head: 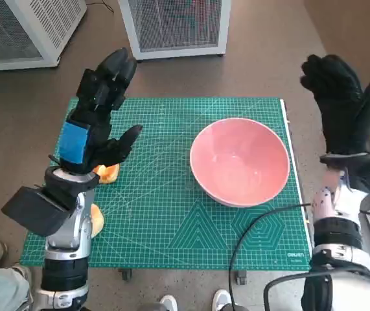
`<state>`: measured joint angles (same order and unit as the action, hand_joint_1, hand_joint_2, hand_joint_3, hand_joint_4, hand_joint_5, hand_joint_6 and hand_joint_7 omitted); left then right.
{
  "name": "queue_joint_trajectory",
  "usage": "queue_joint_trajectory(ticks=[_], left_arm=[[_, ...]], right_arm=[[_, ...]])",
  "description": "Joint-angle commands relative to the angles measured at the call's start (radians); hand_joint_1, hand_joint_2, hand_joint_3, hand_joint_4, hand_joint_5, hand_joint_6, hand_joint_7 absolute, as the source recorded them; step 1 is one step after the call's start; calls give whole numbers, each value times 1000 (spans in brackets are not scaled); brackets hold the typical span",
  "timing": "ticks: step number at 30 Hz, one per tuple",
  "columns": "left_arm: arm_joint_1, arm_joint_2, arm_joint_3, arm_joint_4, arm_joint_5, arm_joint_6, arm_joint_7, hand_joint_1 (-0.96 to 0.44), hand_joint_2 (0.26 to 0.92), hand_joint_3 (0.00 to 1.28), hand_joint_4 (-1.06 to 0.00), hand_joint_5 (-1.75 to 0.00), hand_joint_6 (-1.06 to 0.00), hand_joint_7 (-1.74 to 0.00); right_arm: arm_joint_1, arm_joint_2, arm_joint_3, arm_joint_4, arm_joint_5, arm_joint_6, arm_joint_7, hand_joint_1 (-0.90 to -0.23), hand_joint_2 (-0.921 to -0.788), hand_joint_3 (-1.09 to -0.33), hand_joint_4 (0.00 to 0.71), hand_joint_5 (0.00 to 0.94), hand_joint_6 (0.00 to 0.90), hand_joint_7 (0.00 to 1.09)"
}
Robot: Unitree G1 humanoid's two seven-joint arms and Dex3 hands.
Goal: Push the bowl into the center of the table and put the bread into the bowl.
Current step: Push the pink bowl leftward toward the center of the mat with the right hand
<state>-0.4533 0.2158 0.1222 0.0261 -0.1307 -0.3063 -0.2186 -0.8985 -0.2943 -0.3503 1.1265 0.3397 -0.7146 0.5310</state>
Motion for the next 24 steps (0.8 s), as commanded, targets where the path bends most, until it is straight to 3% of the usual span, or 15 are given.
queue_joint_trajectory(ticks=[1, 13, 24], left_arm=[[3, 2, 5, 8, -9, -11, -6, -685, 921, 372, -254, 0, -39, -503], [0, 6, 5, -3, -16, 12, -15, -678, 921, 370, -244, 0, -39, -505], [5, 15, 9, -13, -19, 19, -24, -679, 921, 369, -238, 0, -38, -507]], right_arm=[[9, -13, -2, 75, -40, 16, -64, -573, -921, -594, 236, 0, 321, 13], [43, -7, 10, 172, -113, 93, -187, -518, -921, -651, 198, 0, 318, 9], [84, 25, 17, 204, -165, 201, -265, -531, -921, -651, 206, 5, 332, 14]])
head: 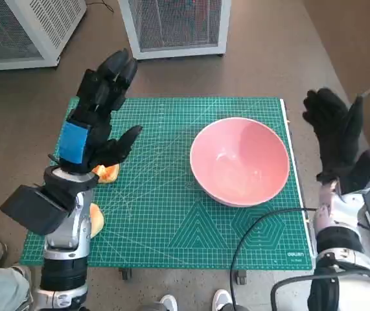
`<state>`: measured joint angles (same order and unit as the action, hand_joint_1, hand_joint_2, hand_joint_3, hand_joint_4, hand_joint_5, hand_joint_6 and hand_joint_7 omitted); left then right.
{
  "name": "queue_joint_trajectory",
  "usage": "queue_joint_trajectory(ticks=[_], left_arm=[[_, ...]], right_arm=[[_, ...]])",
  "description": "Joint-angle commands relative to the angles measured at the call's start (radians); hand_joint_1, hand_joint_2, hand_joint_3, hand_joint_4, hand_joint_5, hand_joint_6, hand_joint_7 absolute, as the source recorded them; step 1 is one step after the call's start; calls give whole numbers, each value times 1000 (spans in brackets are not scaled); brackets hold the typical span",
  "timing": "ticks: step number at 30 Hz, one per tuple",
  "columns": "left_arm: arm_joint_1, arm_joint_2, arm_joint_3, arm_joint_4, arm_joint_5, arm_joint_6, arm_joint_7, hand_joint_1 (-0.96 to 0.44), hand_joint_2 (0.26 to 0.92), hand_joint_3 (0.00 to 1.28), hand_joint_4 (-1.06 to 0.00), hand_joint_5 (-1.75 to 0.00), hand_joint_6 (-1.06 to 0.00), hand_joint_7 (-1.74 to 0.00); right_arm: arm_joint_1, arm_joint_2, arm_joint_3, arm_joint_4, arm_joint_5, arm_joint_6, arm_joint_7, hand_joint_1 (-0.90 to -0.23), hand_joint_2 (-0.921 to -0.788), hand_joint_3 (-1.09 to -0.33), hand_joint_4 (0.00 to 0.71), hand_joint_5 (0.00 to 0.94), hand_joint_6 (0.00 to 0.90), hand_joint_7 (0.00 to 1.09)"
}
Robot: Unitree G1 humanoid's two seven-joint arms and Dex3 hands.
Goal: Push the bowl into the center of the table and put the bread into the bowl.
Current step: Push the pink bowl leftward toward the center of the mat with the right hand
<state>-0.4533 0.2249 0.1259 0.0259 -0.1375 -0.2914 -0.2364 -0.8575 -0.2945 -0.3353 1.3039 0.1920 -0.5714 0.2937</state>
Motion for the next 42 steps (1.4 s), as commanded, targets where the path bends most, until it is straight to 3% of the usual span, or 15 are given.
queue_joint_trajectory(ticks=[1, 8, 14, 24, 34, 42], left_arm=[[5, 8, 5, -12, -10, 4, -6, -678, 921, 369, -237, 0, -38, -508], [7, 14, 5, -14, -2, 4, -4, -677, 921, 370, -233, 0, -37, -509], [10, 18, 6, -17, 1, 4, -4, -678, 921, 369, -234, 0, -37, -510], [18, 22, 4, -31, 10, 7, 0, -680, 921, 369, -233, 0, -36, -512], [33, 30, 9, -41, 6, 5, -6, -682, 921, 379, -234, 0, -34, -514], [48, 40, 14, -57, 7, 12, -5, -682, 921, 389, -234, 0, -34, -516]], right_arm=[[45, 30, 0, 28, -19, 71, -31, -531, -921, -652, 206, 5, 333, 14], [56, 58, -5, 31, -25, 126, -43, -547, -921, -644, 212, 5, 345, 18], [66, 82, 8, 33, -53, 146, -60, -546, -921, -658, 216, 5, 349, 17], [65, 131, 3, 33, -51, 186, -61, -554, -921, -668, 229, 5, 352, 13], [42, 185, -5, 30, -43, 207, -65, -563, -921, -651, 244, 8, 382, 25], [11, 226, 9, 28, -59, 204, -84, -545, -921, -646, 259, 11, 396, 28]])
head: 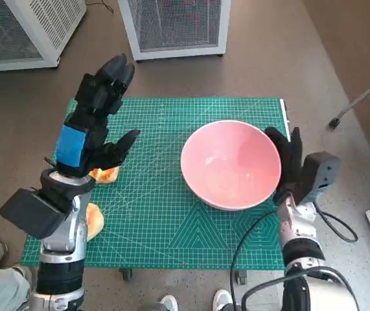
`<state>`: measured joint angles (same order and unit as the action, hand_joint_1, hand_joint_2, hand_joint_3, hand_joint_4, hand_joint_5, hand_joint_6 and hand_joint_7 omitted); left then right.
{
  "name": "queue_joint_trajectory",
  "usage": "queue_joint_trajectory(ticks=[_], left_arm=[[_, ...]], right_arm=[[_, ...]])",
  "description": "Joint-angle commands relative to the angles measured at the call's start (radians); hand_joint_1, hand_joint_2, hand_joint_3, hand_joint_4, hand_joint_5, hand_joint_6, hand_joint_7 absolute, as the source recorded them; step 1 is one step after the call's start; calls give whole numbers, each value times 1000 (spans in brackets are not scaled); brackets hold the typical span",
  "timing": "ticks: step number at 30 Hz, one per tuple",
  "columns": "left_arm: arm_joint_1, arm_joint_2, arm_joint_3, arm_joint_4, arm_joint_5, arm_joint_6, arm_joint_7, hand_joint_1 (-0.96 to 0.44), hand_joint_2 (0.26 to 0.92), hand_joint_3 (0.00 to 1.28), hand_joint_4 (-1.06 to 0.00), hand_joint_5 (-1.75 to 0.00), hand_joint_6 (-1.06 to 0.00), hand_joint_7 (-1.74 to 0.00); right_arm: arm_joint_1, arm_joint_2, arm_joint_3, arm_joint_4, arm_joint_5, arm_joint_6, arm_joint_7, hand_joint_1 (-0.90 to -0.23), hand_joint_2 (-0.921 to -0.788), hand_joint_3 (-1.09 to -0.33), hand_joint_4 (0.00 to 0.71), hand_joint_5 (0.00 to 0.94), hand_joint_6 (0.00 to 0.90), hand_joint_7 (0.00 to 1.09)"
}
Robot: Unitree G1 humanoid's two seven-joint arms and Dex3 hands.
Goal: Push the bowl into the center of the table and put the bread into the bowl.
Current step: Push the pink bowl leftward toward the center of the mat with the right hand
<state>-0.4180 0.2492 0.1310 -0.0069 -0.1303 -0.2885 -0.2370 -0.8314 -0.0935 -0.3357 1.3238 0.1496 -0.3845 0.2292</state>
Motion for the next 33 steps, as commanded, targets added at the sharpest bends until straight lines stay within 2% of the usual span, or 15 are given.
queue_joint_trajectory(ticks=[1, 14, 22, 33], left_arm=[[15, 17, 10, -26, -2, 11, -4, -682, 921, 390, -234, 0, -34, -516], [42, 26, 22, -60, -12, 36, 1, -663, 921, 394, -233, 0, -30, -520], [59, 25, 30, -84, -14, 55, 4, -666, 921, 396, -230, 0, -27, -523], [73, 25, 39, -120, -14, 87, 8, -676, 921, 397, -219, 0, -9, -525]], right_arm=[[-18, 29, 12, 8, -19, 16, -21, -544, -921, -645, 260, 11, 397, 29], [-58, 82, 21, 12, -28, 30, -19, -560, -921, -636, 257, 4, 405, 29], [-76, 111, 28, 13, -30, 38, -13, -577, -921, -603, 251, 1, 403, 24], [-89, 134, 32, 14, -38, 54, -1, -581, -921, -597, 250, 0, 403, 22]])
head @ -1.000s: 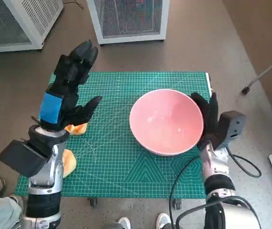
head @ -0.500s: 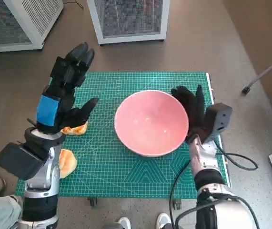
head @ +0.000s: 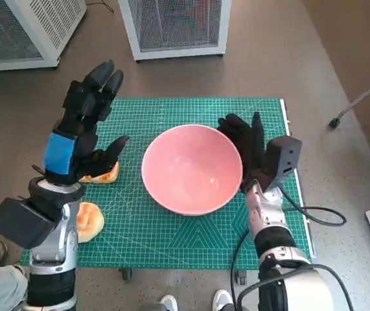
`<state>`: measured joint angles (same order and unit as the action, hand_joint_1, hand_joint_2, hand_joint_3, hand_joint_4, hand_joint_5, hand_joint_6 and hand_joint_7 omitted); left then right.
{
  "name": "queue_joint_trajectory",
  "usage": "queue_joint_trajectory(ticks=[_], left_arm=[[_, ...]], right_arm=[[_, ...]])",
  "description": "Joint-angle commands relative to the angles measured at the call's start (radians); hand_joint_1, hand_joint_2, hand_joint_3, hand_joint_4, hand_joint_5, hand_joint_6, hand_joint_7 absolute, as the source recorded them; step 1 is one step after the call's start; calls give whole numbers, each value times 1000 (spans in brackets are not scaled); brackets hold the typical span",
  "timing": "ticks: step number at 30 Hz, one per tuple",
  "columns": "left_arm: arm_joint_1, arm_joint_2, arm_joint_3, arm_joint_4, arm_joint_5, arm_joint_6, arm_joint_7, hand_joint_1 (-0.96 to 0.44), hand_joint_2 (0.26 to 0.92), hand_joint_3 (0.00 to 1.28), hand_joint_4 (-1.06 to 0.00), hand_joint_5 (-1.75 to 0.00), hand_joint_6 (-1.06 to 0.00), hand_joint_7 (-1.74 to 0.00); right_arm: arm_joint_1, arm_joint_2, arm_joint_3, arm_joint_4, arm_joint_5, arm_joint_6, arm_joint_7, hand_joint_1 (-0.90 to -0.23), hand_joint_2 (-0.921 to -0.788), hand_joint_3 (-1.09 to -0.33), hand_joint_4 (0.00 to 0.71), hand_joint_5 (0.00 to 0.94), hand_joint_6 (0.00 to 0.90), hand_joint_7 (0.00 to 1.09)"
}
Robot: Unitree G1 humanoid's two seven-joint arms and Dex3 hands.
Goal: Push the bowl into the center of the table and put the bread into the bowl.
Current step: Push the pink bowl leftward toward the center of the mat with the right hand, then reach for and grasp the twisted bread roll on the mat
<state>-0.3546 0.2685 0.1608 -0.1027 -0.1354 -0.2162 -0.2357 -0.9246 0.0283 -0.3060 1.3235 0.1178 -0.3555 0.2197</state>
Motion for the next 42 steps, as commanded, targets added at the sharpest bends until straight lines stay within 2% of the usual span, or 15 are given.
queue_joint_trajectory(ticks=[1, 8, 14, 18, 23, 27, 31, 34, 39, 40, 42], left_arm=[[10, 5, 10, -26, -9, 17, 8, -675, 921, 397, -218, 0, -8, -526], [16, 1, 11, -40, -5, 29, 13, -680, 921, 397, -218, -1, -4, -530], [21, -1, 12, -43, -3, 26, 15, -679, 921, 398, -218, -1, -2, -535], [20, 1, 13, -44, 0, 27, 19, -681, 921, 400, -217, 0, 0, -538], [16, 4, 17, -41, 0, 22, 22, -694, 921, 403, -217, 0, 1, -538], [13, 4, 17, -40, -2, 22, 22, -699, 921, 403, -217, 0, 1, -533], [9, 3, 17, -40, -3, 22, 23, -695, 921, 401, -218, -1, 1, -528], [7, 3, 17, -39, -3, 22, 23, -691, 921, 399, -217, 0, 1, -524], [7, 3, 17, -39, -3, 22, 23, -689, 921, 398, -217, 0, 1, -522], [5, 6, 19, -44, -7, 22, 19, -689, 921, 398, -217, 0, 1, -522], [1, 12, 22, -50, -13, 22, 13, -692, 921, 397, -217, 0, 1, -523]], right_arm=[[4, 12, 3, 14, -8, 27, 10, -581, -921, -594, 250, 0, 403, 22], [2, 1, 4, 13, -13, 30, 23, -582, -921, -587, 252, 1, 404, 20], [-9, -34, -3, 8, -8, 26, 37, -584, -921, -584, 255, 2, 404, 19], [-27, -59, -16, -1, 7, 7, 50, -589, -921, -580, 257, 2, 404, 18], [-58, -81, -46, -37, 46, -83, 108, -584, -921, -581, 260, 3, 408, 19], [-72, -90, -67, -69, 88, -174, 196, -573, -921, -584, 251, 1, 400, 14], [-77, -100, -71, -109, 120, -258, 290, -570, -921, -602, 248, 1, 395, 10], [-76, -104, -73, -124, 139, -287, 334, -576, -921, -612, 249, 1, 390, 7], [-76, -105, -71, -119, 151, -295, 347, -578, -921, -618, 249, 2, 388, 6], [-51, -102, -67, -235, 212, -326, 447, -578, -921, -618, 249, 1, 388, 6], [-9, -97, -58, -410, 303, -360, 586, -575, -921, -644, 250, 2, 368, 5]])
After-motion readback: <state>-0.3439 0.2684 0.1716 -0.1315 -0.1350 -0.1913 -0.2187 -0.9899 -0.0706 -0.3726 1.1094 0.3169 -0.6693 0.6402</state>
